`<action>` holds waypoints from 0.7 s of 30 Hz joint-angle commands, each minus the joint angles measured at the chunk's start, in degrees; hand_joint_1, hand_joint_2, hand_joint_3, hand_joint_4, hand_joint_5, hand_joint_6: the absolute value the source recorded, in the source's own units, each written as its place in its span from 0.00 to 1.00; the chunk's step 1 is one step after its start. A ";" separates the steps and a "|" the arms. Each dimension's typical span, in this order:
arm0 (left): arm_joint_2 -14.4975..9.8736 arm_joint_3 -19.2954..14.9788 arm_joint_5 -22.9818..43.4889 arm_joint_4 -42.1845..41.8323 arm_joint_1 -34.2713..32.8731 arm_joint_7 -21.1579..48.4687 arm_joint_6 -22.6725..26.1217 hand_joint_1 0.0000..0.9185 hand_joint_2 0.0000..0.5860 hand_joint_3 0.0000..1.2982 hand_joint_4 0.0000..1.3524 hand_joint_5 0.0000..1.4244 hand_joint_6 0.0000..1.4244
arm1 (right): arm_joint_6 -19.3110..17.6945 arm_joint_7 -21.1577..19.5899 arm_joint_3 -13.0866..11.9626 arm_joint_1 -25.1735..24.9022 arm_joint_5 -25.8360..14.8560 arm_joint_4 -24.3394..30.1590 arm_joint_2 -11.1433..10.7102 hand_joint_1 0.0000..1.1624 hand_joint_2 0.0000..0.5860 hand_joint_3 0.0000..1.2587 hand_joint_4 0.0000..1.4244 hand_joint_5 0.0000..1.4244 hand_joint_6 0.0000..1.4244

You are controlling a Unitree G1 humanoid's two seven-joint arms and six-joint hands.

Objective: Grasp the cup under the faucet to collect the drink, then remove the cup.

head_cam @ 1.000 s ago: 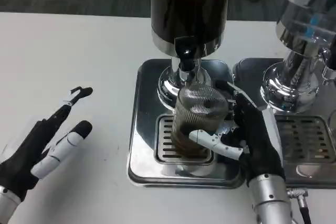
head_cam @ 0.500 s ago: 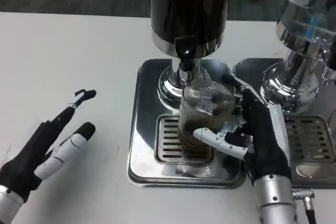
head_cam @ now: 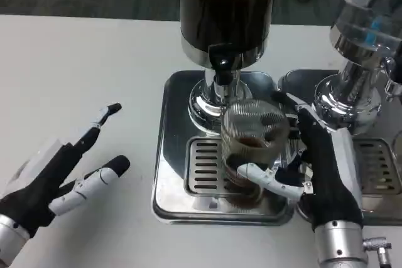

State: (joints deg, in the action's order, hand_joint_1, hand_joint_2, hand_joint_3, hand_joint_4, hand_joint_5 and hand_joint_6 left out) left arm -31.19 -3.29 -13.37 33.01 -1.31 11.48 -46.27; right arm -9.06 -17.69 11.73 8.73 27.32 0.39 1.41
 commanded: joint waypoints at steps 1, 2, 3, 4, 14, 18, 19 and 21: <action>-1.02 1.13 -2.83 -1.36 0.73 -1.63 -0.19 0.00 0.29 0.00 0.00 0.00 0.00 | -0.88 -0.36 0.62 1.43 0.22 2.54 -0.26 0.87 0.29 0.22 0.44 0.61 0.88; -1.26 1.35 -3.52 -1.63 0.82 -1.82 -0.01 0.00 0.29 0.00 0.00 0.00 0.00 | -0.81 -0.26 0.64 1.63 0.17 2.68 -0.25 0.86 0.29 0.22 0.44 0.61 0.88; -1.57 1.53 -4.41 -1.97 0.93 -2.14 0.07 0.00 0.29 0.00 0.00 0.00 0.00 | -0.78 -0.20 0.65 1.76 0.14 2.75 -0.24 0.86 0.29 0.22 0.44 0.61 0.88; -1.78 1.65 -5.11 -2.22 1.02 -2.44 0.12 0.00 0.29 0.00 0.00 0.00 0.00 | -0.78 -0.06 0.62 1.93 -0.04 2.81 -0.23 0.86 0.29 0.22 0.44 0.61 0.88; -4.19 2.19 -8.91 -3.29 2.09 -5.55 0.13 0.00 0.28 0.00 0.00 0.00 0.00 | -1.26 1.58 0.85 6.65 -0.93 7.20 -1.21 0.85 0.29 0.22 0.44 0.61 0.88; -4.96 2.43 -9.70 -4.21 2.60 -6.08 0.08 0.00 0.27 0.00 0.00 0.00 0.00 | -1.21 2.06 1.26 7.90 -0.91 9.24 -1.12 0.85 0.29 0.22 0.44 0.61 0.88; -5.16 2.44 -9.92 -4.51 2.72 -6.19 0.14 0.00 0.27 0.00 0.00 0.00 0.00 | -1.15 2.33 1.35 8.25 -0.90 10.02 -1.17 0.85 0.29 0.22 0.44 0.61 0.88; -5.77 2.04 -11.20 -5.92 3.46 -7.15 0.20 0.00 0.27 0.00 0.00 0.00 0.00 | -1.01 3.23 1.61 9.31 -0.82 12.31 -1.55 0.85 0.29 0.22 0.44 0.61 0.88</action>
State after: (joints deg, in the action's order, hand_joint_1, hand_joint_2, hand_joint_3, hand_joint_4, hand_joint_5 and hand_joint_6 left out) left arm -35.32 -1.25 -23.05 29.15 0.75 5.86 -46.17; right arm -9.05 -15.06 12.64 17.28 27.10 8.22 -0.09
